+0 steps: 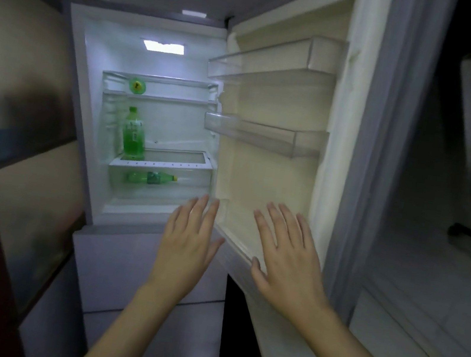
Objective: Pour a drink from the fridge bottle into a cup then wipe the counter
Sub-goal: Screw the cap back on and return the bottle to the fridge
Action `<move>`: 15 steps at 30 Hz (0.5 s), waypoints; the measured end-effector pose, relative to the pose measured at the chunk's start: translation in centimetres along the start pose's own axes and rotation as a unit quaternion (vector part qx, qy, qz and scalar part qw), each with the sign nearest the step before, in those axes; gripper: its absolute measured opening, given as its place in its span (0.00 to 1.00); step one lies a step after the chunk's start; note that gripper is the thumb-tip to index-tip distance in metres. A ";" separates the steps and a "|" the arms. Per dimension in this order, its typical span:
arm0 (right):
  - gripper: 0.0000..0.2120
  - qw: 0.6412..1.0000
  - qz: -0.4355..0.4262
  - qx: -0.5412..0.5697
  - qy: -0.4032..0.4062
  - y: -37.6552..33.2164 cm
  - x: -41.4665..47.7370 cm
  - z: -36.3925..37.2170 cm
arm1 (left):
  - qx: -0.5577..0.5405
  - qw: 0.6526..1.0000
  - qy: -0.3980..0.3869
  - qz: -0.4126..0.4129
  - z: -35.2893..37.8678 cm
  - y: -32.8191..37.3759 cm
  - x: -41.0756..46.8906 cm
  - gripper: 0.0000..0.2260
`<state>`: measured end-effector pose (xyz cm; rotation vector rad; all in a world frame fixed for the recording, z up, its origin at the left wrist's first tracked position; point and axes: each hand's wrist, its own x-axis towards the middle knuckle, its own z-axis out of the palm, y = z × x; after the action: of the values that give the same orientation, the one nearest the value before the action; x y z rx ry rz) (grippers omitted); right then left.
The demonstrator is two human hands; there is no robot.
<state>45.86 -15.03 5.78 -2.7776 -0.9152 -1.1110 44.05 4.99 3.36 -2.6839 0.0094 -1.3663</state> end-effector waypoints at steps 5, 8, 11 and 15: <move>0.34 0.998 0.060 -0.008 0.030 3.7 -2.9 -2.2 | -0.013 1.000 0.003 0.023 -1.6 3.5 0.5 0.29; 0.35 0.994 0.095 -0.033 0.030 5.9 -4.0 -3.0 | -0.026 0.998 0.003 0.052 -1.9 6.0 1.5 0.29; 0.36 0.989 0.136 -0.052 0.024 8.1 -5.0 -3.5 | -0.047 0.996 0.001 0.078 -1.9 8.7 2.6 0.29; 0.37 0.977 0.209 -0.038 0.034 11.6 -5.5 -3.5 | -0.072 0.992 -0.004 0.107 -1.7 11.6 3.8 0.32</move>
<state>46.60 -28.21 7.19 -2.7795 -0.2617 -1.1724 45.59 -6.99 6.02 -2.7059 0.3986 -1.3350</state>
